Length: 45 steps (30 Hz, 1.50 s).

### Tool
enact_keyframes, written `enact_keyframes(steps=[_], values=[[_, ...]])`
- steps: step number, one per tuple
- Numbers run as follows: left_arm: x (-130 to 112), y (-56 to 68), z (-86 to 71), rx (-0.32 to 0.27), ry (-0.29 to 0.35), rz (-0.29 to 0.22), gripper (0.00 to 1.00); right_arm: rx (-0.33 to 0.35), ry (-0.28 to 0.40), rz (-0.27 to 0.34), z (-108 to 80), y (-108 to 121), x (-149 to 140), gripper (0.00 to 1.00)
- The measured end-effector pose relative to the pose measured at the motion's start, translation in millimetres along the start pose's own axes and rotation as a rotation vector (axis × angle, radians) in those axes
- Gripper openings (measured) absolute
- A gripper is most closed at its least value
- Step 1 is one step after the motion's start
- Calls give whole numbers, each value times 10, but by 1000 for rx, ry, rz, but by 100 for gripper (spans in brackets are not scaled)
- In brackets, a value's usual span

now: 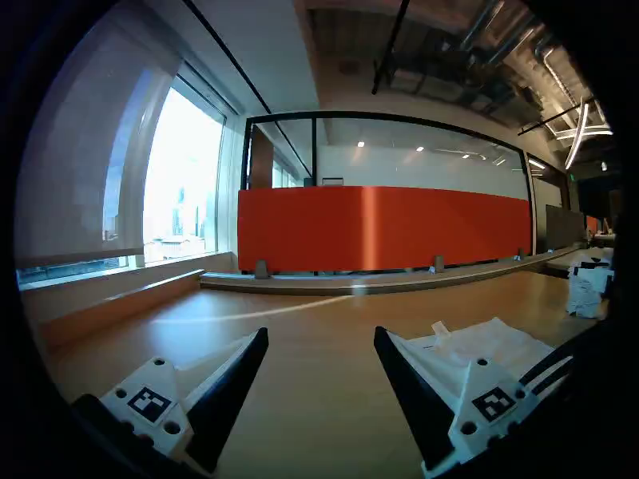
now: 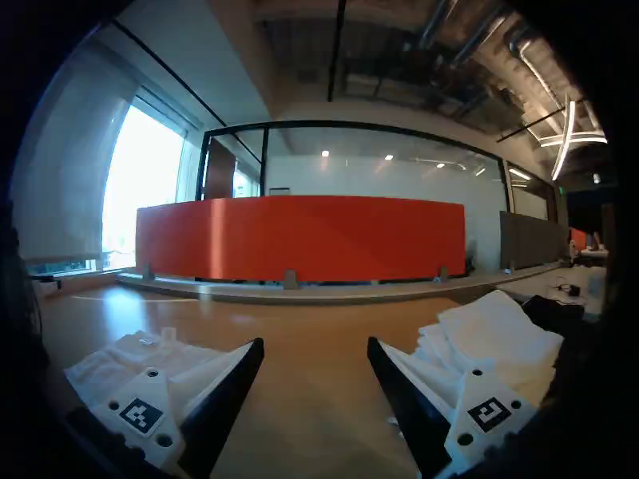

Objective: Fold towel

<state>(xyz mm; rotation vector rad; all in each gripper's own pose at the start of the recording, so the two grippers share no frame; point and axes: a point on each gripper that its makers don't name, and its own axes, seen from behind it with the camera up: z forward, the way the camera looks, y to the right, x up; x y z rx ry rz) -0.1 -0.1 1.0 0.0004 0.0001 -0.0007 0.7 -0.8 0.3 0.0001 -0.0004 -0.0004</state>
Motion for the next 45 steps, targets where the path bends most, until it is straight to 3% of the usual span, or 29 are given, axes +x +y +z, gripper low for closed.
enact_keyframes(steps=[11, 14, 17, 26, 34, 38, 45], values=[[29, 0, -4, 2, -3, 2, 98, -14, -4, -1, 5, 30, -18, 100], [-35, -10, -11, 6, -18, 6, 98, -24, -24, -8, 5, 39, -55, 100], [-6, -27, -14, 14, -50, 15, 98, -31, -26, -19, -15, 24, 81, 100], [789, 35, -62, -3, -55, 14, 98, -25, -26, -27, -93, -40, 872, 100], [1464, 158, -76, -55, -102, 13, 99, -11, -63, -52, -93, -52, 1527, 100], [1646, 278, -69, -108, -146, 22, 98, 28, -88, -85, -72, -120, 1757, 100], [1672, 511, -82, -215, -250, 14, 98, 146, -152, -156, -41, -350, 1904, 100]])
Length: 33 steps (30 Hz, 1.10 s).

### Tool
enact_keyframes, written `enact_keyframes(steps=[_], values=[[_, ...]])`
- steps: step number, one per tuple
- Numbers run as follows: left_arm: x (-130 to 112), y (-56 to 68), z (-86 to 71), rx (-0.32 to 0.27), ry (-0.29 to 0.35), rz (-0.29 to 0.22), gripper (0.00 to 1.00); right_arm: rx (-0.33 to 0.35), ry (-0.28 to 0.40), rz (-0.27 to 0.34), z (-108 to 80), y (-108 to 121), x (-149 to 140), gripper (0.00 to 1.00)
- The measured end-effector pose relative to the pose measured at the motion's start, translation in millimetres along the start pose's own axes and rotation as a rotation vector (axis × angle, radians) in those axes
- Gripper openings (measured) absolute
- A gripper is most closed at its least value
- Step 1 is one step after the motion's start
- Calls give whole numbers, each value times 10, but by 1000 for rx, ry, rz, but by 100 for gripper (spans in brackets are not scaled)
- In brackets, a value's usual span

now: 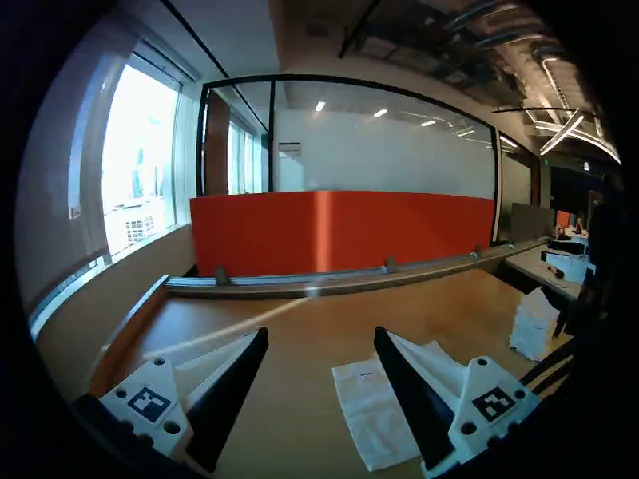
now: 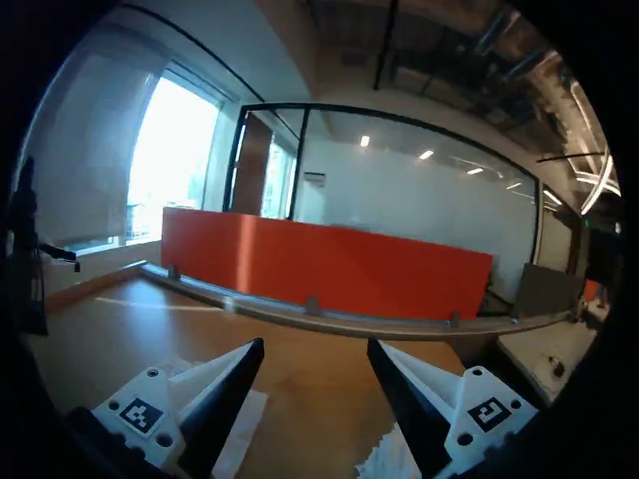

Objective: Fold towel

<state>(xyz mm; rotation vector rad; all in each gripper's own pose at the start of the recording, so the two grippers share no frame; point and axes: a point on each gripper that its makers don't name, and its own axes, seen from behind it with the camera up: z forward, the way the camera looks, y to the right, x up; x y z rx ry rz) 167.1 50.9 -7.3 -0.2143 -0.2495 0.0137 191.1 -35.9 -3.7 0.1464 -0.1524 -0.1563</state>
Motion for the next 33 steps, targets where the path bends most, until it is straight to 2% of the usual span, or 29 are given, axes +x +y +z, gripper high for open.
enact_keyframes(steps=[2, 7, 14, 23, 33], values=[[-39, 81, 18, -39, -33, 1, 99, 45, -28, -26, 5, -92, -8, 100], [-168, 247, 36, -120, -109, 50, 98, 148, -104, -61, 1, -300, -73, 100], [-367, 407, 61, -198, -194, 120, 99, 269, -196, -97, -25, -530, -261, 100], [-651, 464, 100, -219, -252, 159, 98, 340, -241, -116, -41, -665, -483, 100], [-1184, 580, 157, -235, -309, 187, 98, 377, -299, -125, -37, -820, -1000, 100]])
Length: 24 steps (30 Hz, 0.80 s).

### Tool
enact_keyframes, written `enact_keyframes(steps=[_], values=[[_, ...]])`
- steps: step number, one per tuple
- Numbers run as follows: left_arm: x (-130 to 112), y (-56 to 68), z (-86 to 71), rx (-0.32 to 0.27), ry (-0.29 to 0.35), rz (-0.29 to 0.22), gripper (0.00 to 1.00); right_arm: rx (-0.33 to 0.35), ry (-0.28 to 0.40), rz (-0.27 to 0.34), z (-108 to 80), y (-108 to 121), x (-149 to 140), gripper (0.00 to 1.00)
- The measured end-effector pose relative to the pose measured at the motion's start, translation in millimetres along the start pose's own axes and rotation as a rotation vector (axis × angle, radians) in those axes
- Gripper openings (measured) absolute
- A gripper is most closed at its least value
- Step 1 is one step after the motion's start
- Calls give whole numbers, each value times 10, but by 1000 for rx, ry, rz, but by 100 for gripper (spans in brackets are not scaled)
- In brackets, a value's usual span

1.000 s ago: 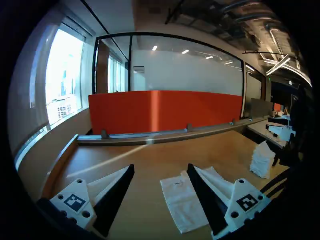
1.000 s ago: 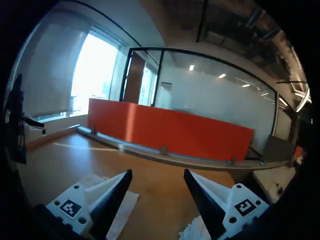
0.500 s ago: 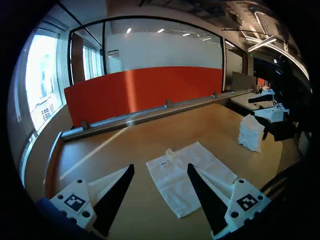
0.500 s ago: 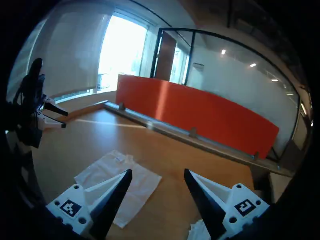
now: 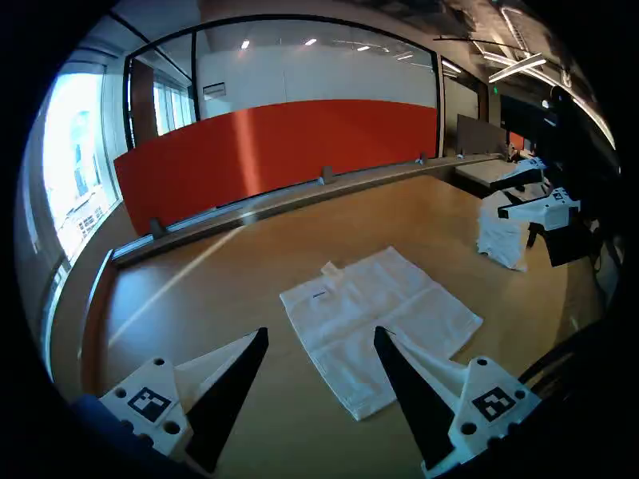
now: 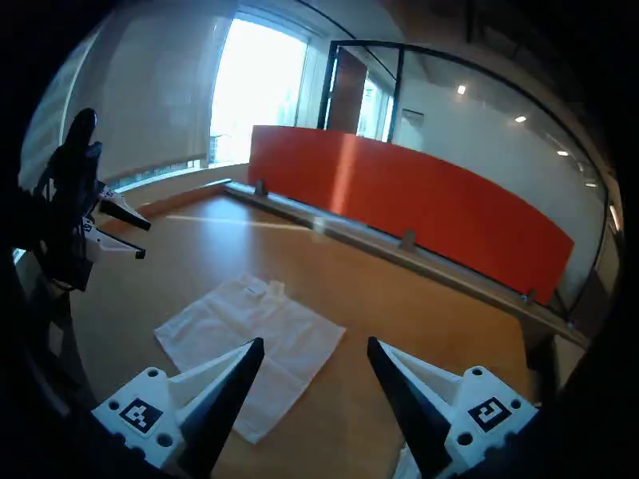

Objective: Fold towel

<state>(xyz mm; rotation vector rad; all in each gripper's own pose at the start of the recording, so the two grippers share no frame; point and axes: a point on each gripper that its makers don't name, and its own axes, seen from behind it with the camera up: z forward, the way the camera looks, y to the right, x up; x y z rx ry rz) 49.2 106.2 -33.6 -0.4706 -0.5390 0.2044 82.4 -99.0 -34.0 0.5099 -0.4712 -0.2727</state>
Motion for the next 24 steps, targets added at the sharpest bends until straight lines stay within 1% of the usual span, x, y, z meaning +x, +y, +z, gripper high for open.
enact_keyframes(steps=[5, 8, 11, 17, 24], values=[[-334, 121, 146, -23, -49, 4, 99, 22, -41, 4, 145, -130, -290, 100], [-514, 217, 229, -52, -75, 5, 98, 49, -65, 3, 233, -232, -474, 100], [-681, 281, 306, -70, -104, 5, 99, 68, -86, -1, 320, -324, -633, 100], [-986, 365, 446, -90, -156, 12, 98, 90, -138, -12, 470, -468, -974, 100], [-1315, 447, 573, -110, -210, 24, 98, 114, -206, -12, 576, -593, -1396, 100]])
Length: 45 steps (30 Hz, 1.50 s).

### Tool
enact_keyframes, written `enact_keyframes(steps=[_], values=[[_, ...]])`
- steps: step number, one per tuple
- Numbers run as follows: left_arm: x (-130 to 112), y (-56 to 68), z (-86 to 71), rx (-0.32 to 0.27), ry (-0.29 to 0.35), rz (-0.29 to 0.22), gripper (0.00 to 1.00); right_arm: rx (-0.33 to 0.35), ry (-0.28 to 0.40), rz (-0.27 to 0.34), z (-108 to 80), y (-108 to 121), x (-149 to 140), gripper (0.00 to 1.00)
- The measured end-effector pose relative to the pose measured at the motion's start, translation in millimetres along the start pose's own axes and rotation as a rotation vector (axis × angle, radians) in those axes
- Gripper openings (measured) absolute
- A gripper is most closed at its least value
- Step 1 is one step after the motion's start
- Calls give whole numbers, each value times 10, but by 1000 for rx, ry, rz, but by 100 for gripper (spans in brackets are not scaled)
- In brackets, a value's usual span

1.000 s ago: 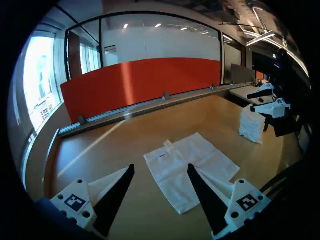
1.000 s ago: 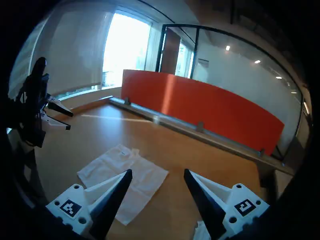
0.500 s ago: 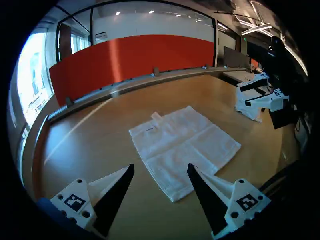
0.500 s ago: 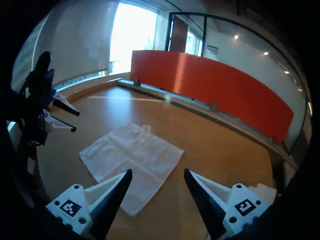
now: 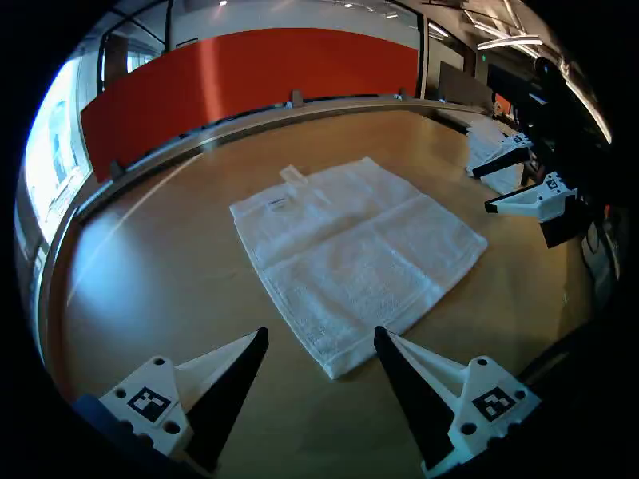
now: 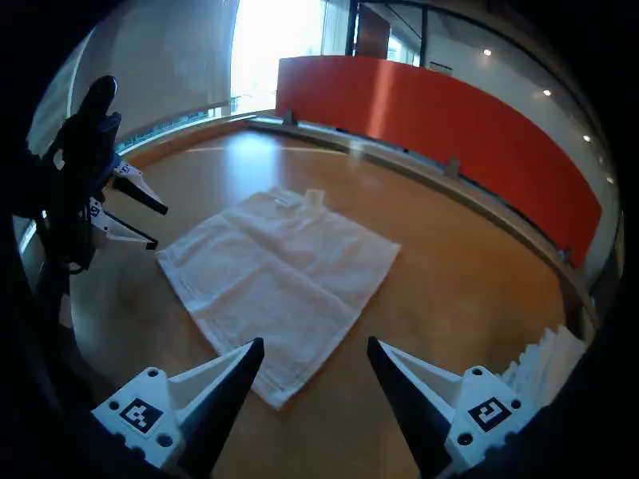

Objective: Fold towel

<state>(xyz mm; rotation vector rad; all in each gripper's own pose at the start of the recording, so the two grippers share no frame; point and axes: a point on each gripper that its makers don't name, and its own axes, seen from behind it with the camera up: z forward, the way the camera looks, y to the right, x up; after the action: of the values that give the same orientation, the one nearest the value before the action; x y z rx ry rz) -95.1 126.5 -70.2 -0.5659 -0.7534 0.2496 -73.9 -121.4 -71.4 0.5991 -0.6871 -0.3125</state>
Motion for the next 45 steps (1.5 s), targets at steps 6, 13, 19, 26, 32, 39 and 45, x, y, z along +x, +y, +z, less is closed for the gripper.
enact_keyframes(steps=[6, 13, 19, 26, 32, 39, 45], values=[[-192, 74, 113, -20, -40, 13, 98, 17, -50, -21, 102, -65, -270, 100], [-320, 133, 186, -35, -70, 6, 99, 52, -107, -40, 161, -162, -547, 99], [-370, 149, 210, -40, -85, 2, 98, 68, -128, -41, 171, -193, -638, 94], [-395, 161, 205, -39, -97, 16, 96, 82, -135, -32, 195, -207, -672, 76], [-417, 179, 186, -36, -106, 16, 87, 106, -137, -21, 209, -267, -711, 62], [-422, 157, 175, -23, -118, 2, 74, 125, -137, -12, 199, -314, -727, 47], [-428, 144, 168, -18, -126, -4, 65, 124, -136, -5, 195, -321, -728, 38]])
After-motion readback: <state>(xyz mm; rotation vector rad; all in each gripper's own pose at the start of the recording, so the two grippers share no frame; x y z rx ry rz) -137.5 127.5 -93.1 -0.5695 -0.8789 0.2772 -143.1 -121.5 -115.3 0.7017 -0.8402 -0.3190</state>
